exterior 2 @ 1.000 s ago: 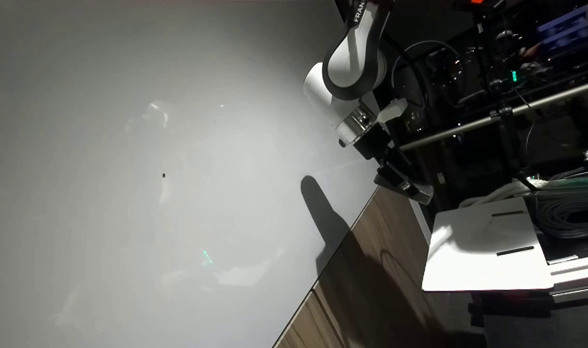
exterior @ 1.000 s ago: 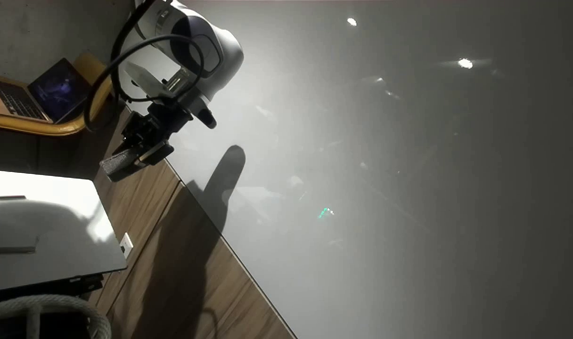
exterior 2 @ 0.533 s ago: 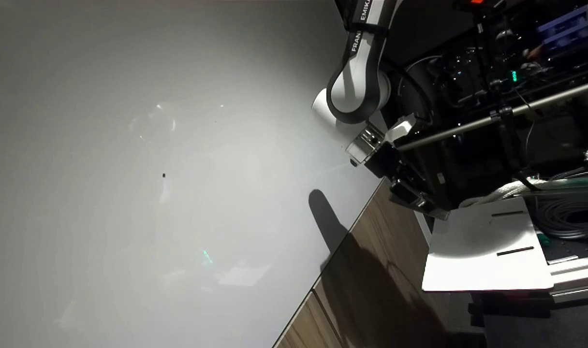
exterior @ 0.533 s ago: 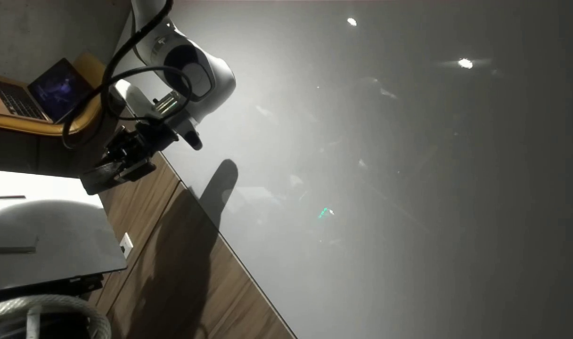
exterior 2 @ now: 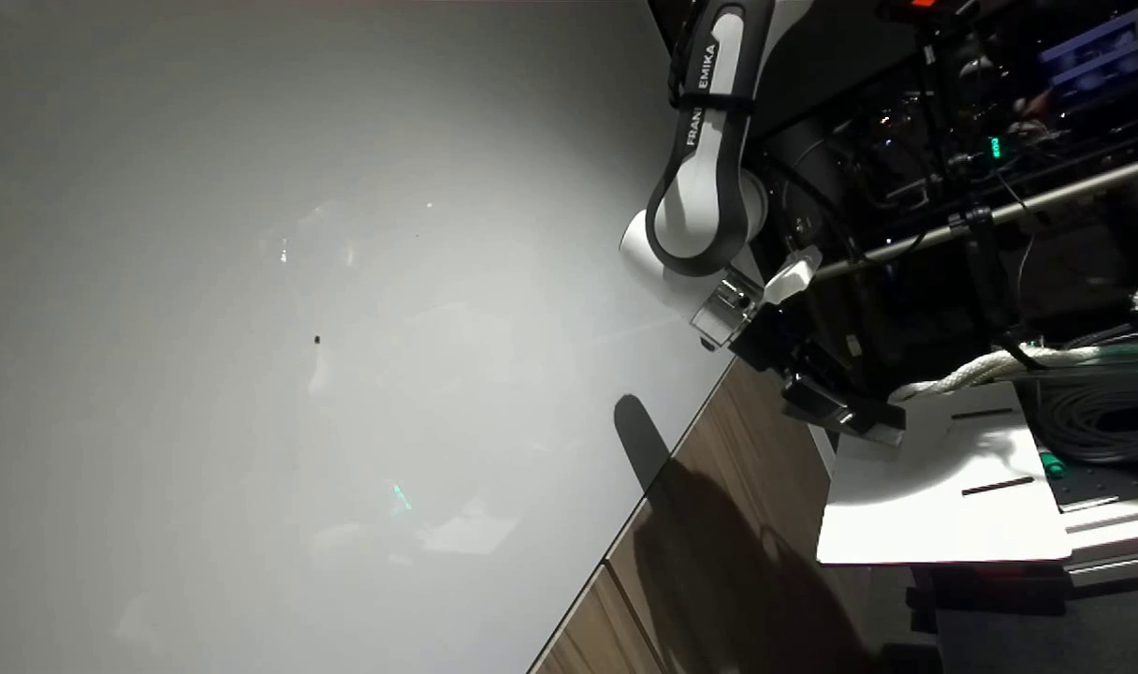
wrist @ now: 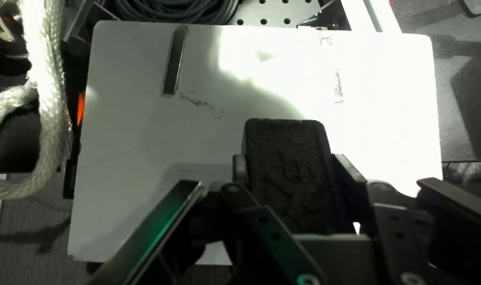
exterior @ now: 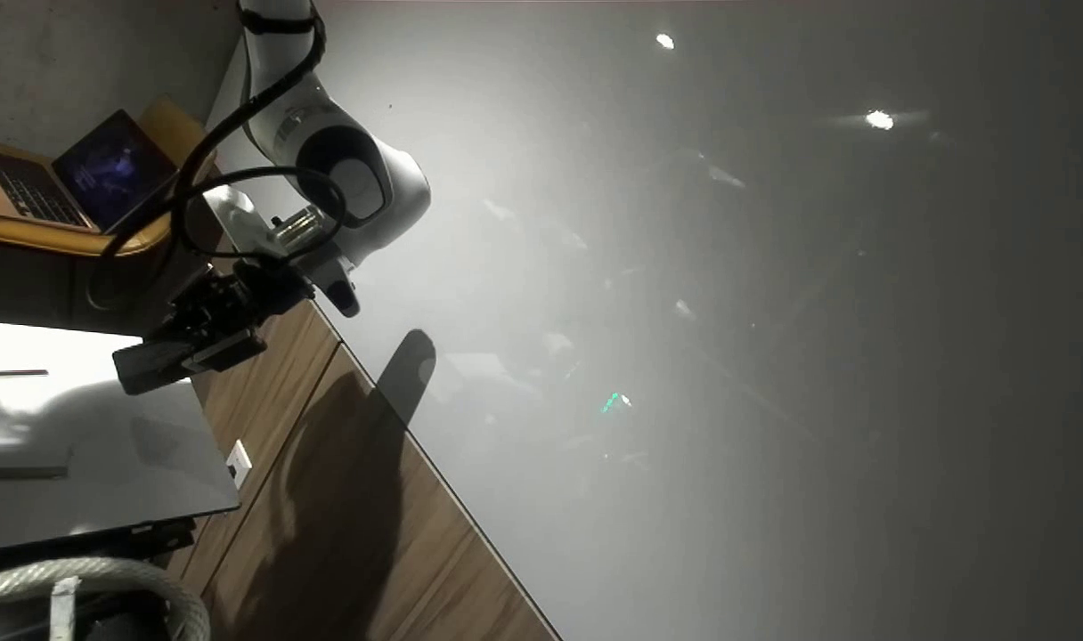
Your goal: Use the eraser to wipe the whiteboard.
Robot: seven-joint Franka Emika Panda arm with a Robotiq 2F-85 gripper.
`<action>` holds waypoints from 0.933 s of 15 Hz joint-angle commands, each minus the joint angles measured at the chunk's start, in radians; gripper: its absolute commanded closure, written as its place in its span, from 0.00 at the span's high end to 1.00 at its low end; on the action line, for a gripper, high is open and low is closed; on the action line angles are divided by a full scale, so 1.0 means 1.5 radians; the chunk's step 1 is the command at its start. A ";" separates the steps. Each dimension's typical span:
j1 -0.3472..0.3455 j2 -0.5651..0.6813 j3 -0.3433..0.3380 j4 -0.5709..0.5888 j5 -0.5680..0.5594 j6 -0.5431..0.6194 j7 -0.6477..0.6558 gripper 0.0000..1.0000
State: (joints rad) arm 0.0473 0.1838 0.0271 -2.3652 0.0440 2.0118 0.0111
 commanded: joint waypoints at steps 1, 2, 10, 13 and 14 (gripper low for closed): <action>-0.007 0.021 0.003 -0.002 0.018 0.013 -0.009 0.29; -0.007 0.027 0.003 -0.003 0.014 0.015 -0.008 0.29; -0.013 0.063 -0.002 0.006 0.005 0.044 -0.013 0.29; -0.017 0.070 -0.002 0.011 0.006 0.039 -0.015 0.29; -0.018 0.071 -0.002 0.013 0.006 0.037 -0.015 0.29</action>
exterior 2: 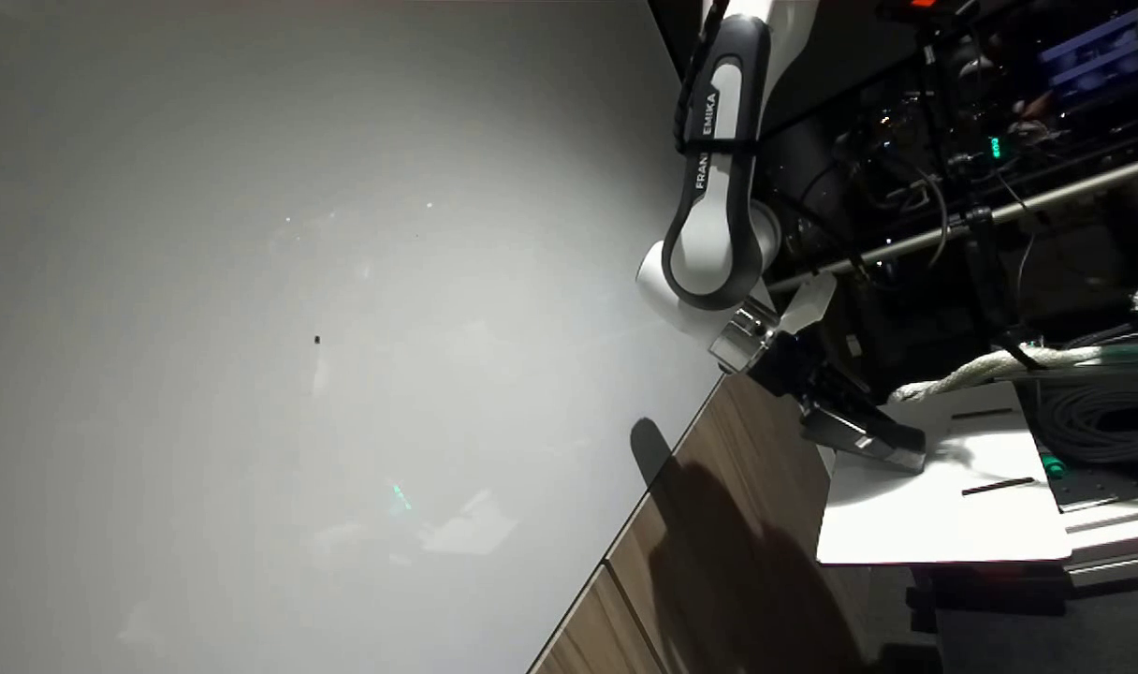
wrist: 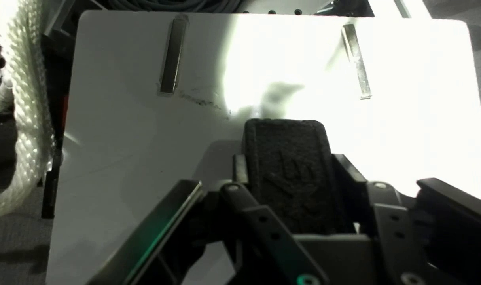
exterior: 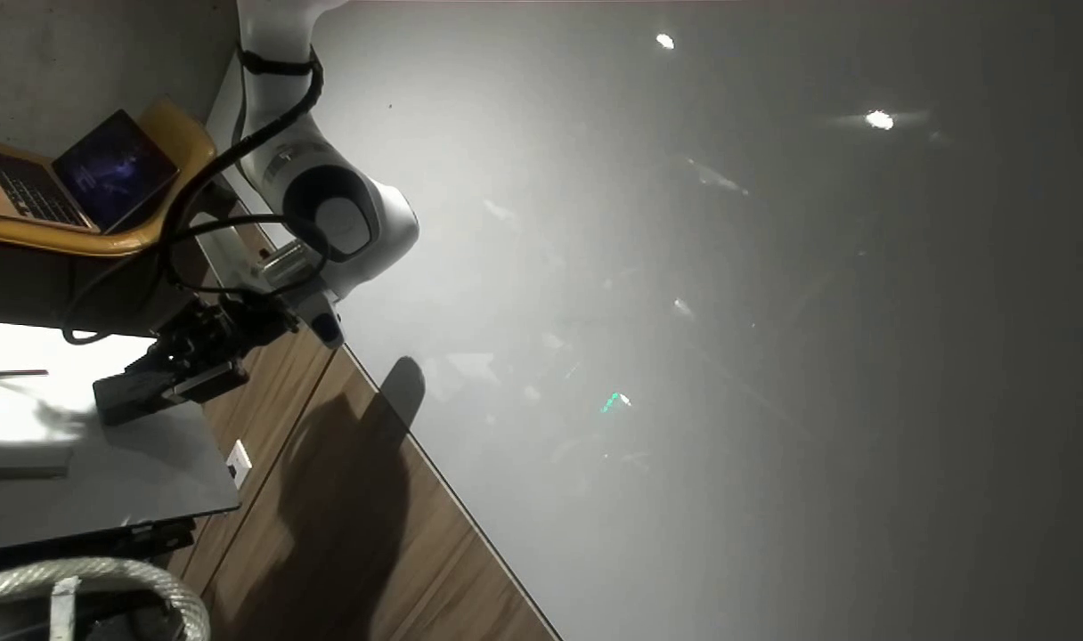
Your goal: Use the eraser to wipe the whiteboard.
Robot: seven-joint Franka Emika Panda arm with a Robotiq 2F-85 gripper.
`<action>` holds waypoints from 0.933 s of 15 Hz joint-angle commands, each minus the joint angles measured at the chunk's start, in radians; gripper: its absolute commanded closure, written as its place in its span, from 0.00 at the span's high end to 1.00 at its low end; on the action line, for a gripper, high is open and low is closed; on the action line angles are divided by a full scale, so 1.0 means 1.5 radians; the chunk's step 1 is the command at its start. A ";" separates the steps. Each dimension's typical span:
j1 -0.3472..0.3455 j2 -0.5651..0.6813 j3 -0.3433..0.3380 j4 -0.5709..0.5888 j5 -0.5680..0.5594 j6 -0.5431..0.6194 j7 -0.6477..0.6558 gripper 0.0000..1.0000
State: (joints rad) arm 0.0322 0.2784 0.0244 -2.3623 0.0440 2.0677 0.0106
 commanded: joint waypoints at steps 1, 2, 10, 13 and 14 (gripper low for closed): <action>-0.008 0.010 0.000 0.014 0.007 -0.003 -0.015 0.29; -0.008 0.012 0.001 0.016 0.007 -0.004 -0.015 0.51; -0.008 0.030 0.001 0.044 0.008 -0.011 -0.012 1.00; -0.008 0.036 0.001 0.055 0.007 -0.013 -0.012 1.00; -0.008 0.034 0.001 0.058 0.006 -0.013 -0.011 1.00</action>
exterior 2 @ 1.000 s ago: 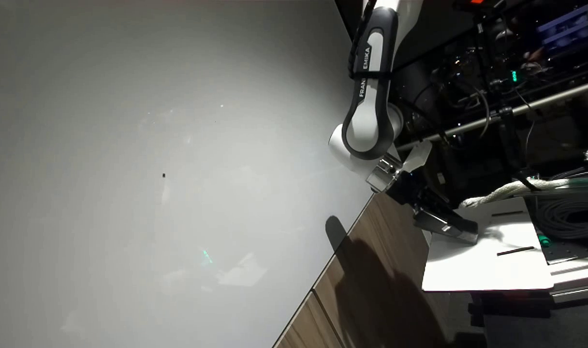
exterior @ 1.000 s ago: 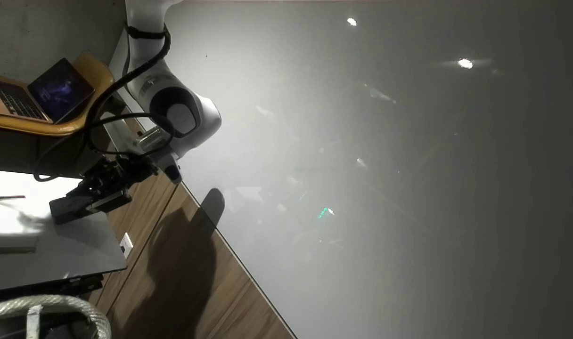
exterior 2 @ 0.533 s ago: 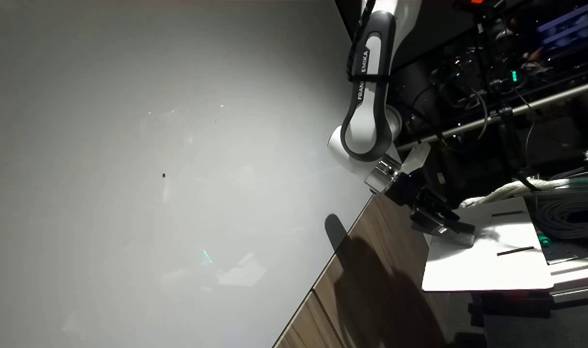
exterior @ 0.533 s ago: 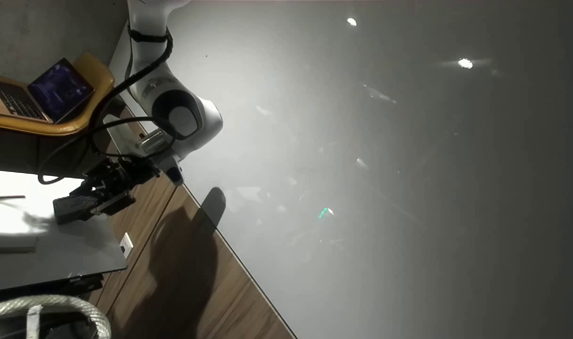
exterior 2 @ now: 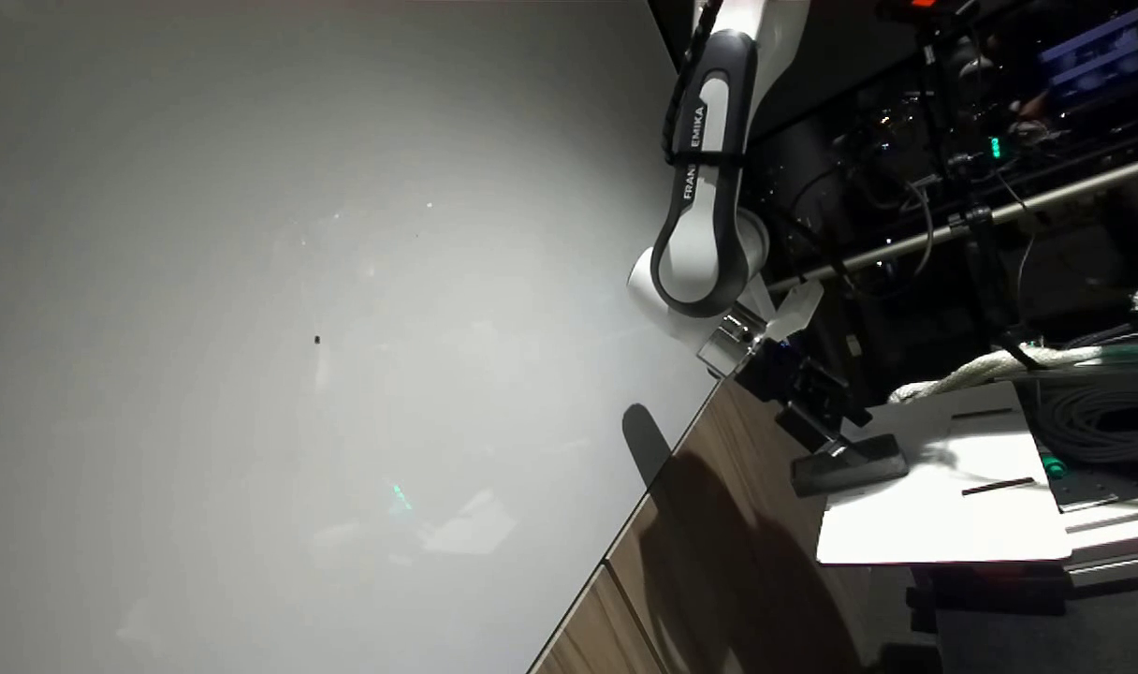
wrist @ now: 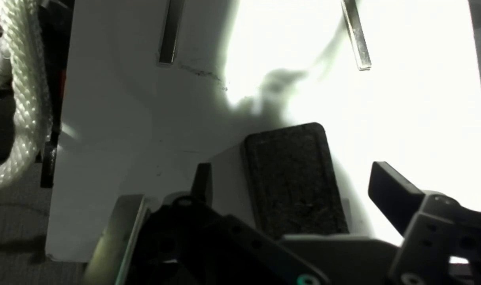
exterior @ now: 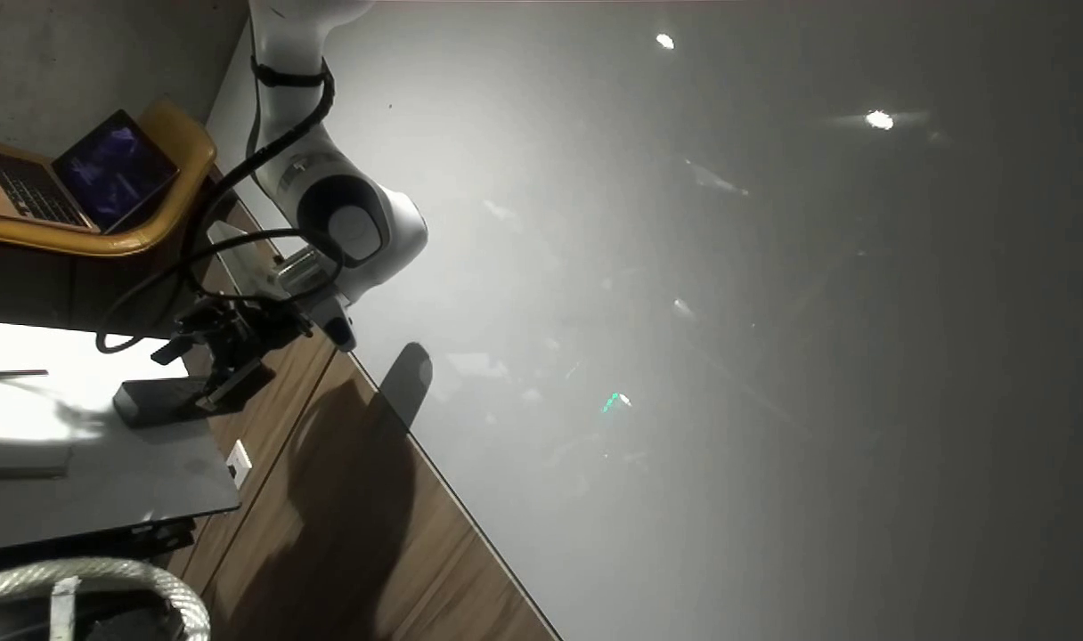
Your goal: Use the eraser to wipe the whiteboard.
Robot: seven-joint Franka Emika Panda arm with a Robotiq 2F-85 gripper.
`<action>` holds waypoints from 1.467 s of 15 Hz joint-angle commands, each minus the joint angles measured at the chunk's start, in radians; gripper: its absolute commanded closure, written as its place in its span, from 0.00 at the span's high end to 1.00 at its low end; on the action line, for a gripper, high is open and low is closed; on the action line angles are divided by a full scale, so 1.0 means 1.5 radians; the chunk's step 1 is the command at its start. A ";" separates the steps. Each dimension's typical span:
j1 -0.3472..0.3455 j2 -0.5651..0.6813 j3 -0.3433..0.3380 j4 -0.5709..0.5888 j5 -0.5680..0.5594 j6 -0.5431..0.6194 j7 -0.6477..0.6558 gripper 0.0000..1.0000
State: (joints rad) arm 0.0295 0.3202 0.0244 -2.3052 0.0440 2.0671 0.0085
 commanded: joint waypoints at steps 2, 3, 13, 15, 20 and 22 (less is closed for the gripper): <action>0.000 -0.019 0.002 0.018 -0.003 -0.015 -0.002 1.00; 0.004 -0.039 0.002 0.013 -0.012 -0.017 0.002 1.00; 0.011 -0.322 0.007 -0.068 -0.045 0.061 -0.001 1.00; 0.009 -0.370 0.006 -0.064 -0.045 0.073 -0.004 1.00; 0.013 -0.477 0.001 -0.088 -0.029 0.072 -0.018 1.00; 0.010 -0.446 0.007 -0.062 -0.035 0.059 -0.004 1.00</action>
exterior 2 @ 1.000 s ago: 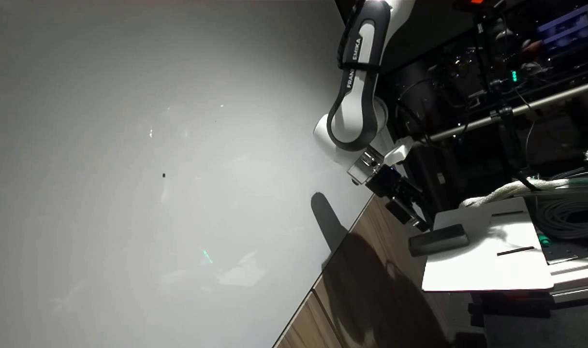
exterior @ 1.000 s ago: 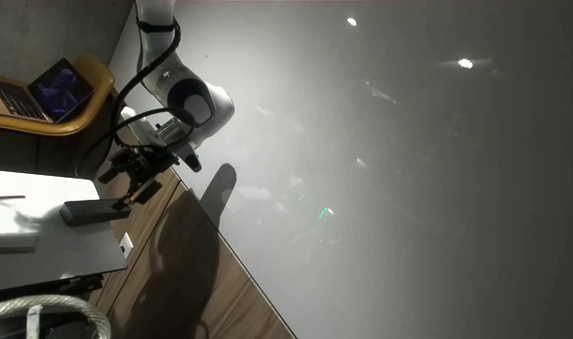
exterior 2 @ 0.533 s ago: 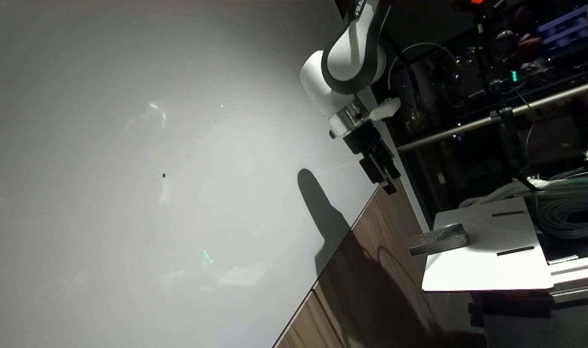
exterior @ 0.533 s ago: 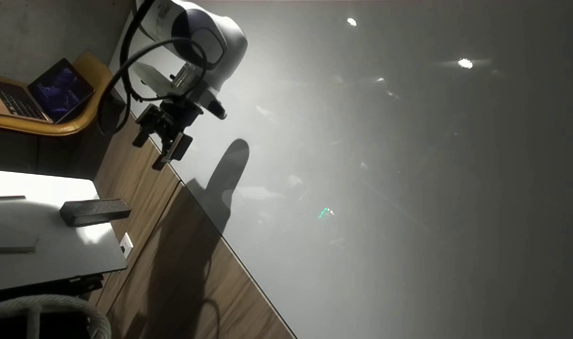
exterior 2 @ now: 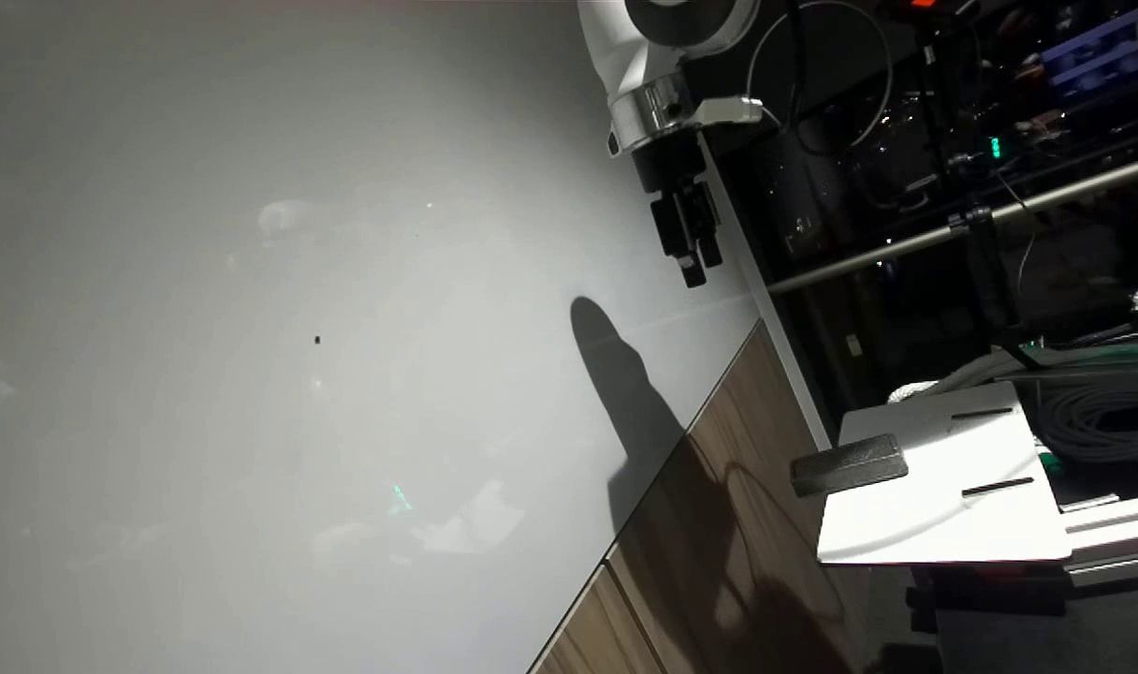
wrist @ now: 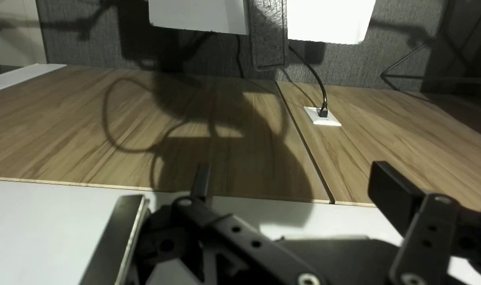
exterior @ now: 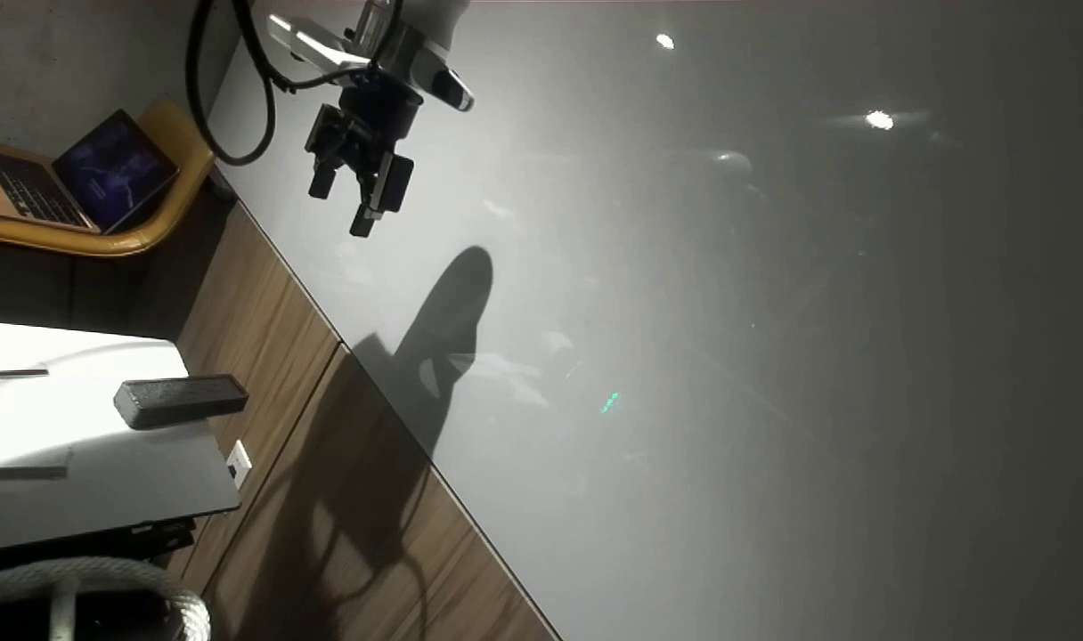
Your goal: Use the eraser to wipe the whiteboard.
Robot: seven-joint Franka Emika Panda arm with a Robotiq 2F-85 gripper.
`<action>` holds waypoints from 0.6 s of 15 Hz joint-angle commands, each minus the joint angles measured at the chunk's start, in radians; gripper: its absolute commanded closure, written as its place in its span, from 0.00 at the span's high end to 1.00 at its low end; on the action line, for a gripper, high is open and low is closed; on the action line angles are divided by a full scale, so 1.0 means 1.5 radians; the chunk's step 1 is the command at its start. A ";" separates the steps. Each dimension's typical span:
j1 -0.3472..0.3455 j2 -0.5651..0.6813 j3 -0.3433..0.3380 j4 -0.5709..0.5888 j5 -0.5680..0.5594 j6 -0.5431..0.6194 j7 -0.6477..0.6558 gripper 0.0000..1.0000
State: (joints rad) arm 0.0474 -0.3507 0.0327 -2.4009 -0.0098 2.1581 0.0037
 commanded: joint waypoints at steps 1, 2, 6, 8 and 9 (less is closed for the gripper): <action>-0.002 -0.018 0.002 -0.010 0.003 -0.002 -0.001 1.00; -0.002 -0.033 0.002 -0.020 0.003 -0.002 -0.001 1.00; -0.001 -0.048 0.002 -0.035 0.004 -0.002 -0.001 1.00; -0.001 -0.048 0.002 -0.036 0.004 -0.002 -0.001 1.00; -0.001 -0.048 0.002 -0.036 0.004 -0.002 -0.001 1.00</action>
State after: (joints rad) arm 0.0476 -0.4234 0.0327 -2.4567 -0.0054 2.1581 0.0035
